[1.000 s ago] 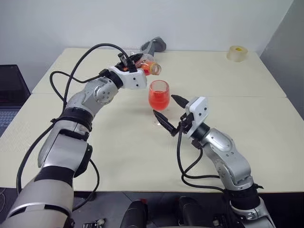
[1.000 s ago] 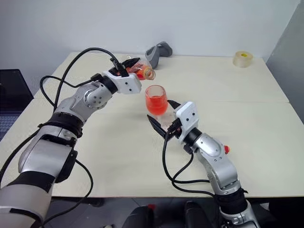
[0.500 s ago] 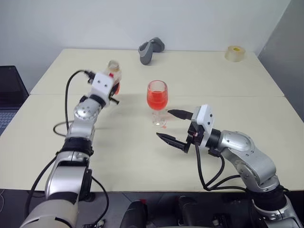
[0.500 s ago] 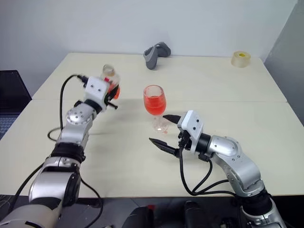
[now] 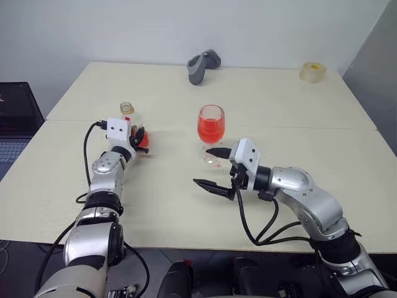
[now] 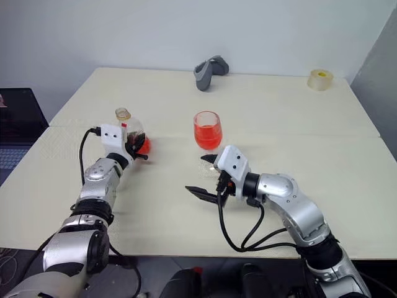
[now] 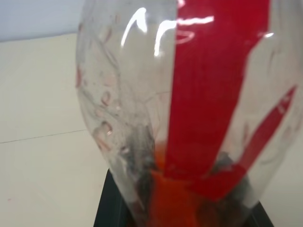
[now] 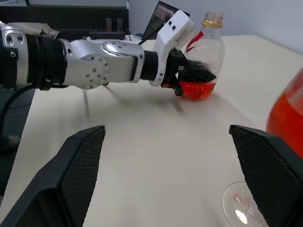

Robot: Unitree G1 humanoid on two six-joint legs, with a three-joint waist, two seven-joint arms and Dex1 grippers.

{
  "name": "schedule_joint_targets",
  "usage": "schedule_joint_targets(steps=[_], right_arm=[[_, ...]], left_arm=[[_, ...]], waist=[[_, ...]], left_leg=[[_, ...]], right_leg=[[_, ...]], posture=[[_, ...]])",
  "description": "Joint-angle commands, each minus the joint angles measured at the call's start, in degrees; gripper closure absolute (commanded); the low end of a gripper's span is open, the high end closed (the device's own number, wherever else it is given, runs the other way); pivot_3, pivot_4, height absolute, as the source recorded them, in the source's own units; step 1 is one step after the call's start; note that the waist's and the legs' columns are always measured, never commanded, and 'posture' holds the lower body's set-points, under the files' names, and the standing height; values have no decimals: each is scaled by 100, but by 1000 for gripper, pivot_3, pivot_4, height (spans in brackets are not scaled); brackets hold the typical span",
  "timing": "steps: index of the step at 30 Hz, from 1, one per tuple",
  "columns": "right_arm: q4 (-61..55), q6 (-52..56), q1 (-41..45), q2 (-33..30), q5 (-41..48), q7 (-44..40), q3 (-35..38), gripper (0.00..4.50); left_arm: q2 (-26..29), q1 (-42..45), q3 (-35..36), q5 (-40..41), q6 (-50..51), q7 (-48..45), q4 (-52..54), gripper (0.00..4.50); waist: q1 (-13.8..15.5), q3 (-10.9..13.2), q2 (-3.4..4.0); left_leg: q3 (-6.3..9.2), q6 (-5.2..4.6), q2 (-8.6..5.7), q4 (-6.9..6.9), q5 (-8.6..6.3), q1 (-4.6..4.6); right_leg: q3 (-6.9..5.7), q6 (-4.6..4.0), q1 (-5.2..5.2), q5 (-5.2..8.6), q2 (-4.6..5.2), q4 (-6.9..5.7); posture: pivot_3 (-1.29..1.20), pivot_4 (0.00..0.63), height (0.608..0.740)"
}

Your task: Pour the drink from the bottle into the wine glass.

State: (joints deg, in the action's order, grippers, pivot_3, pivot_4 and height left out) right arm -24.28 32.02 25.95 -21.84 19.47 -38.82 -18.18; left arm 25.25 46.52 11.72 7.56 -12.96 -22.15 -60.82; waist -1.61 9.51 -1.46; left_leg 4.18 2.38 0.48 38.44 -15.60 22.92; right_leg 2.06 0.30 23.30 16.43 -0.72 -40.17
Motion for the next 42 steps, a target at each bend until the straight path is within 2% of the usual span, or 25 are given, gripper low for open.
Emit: schedule_joint_targets(steps=[1,2,13,14,20,24,28,32,36,42], right_arm=[[-113,6,105,61,21,-38,5,0],[-122,13,99,66,17,-42,9,0],[-270,96,-33,-8,80,-80,111,0],[-285,100,-48,-17,90,-81,123,0],[-524,344,-317,65,325,160,419,0],[-792,374,-836,57,349,458,730,0],[-847,33,-1490,89,133,814,1082,0],[-488,-768,-1995,368,-266,1309,1332,0],[-13,-1446,-2130,813,-505,1664,1419,0],[914,-2518,-2185,1060,-1030,1914,1406,0]], left_arm=[[41,265,128,76,-199,-56,-178,3753],[33,287,142,86,-217,-77,-236,3753],[-7,-128,260,172,-509,-339,49,125],[-3,-181,269,188,-505,-357,125,26],[80,-1132,425,397,-183,-328,1464,26],[41,-2108,498,578,619,-99,3222,26],[5,-3069,638,697,1485,316,4908,26],[-154,-4000,711,726,2012,687,6361,26],[-359,-4510,640,642,2204,900,7124,26],[-520,-4734,428,431,2242,1023,7490,26]], waist=[[-3,0,0],[-6,0,0],[-12,0,0],[-12,0,0],[-25,-1,2],[-18,-3,2],[-5,-5,-2],[-5,-7,-3],[-5,-8,-2],[4,-9,-3]], left_leg=[[0,0,0,0,0,0],[0,0,0,0,0,0],[0,0,2,-2,0,-2],[0,0,2,-2,0,-2],[0,0,6,-6,0,-4],[-1,1,10,-20,0,-10],[-2,1,9,-19,0,-9],[-3,1,9,-25,0,-15],[-8,1,9,-31,0,-25],[-17,1,7,-34,0,-30]], right_leg=[[0,0,0,0,0,0],[1,0,0,0,0,0],[2,0,0,0,0,-1],[2,0,0,0,0,-1],[5,0,1,0,0,-1],[10,0,0,0,0,0],[12,0,-3,0,3,6],[13,0,-8,0,3,9],[18,0,-12,0,3,9],[24,0,-16,0,1,13]], posture=[[0,150,740],[0,150,740],[0,150,740],[0,150,740],[0,150,740],[0,150,740],[0,150,740],[0,150,740],[0,150,740],[0,150,740]])
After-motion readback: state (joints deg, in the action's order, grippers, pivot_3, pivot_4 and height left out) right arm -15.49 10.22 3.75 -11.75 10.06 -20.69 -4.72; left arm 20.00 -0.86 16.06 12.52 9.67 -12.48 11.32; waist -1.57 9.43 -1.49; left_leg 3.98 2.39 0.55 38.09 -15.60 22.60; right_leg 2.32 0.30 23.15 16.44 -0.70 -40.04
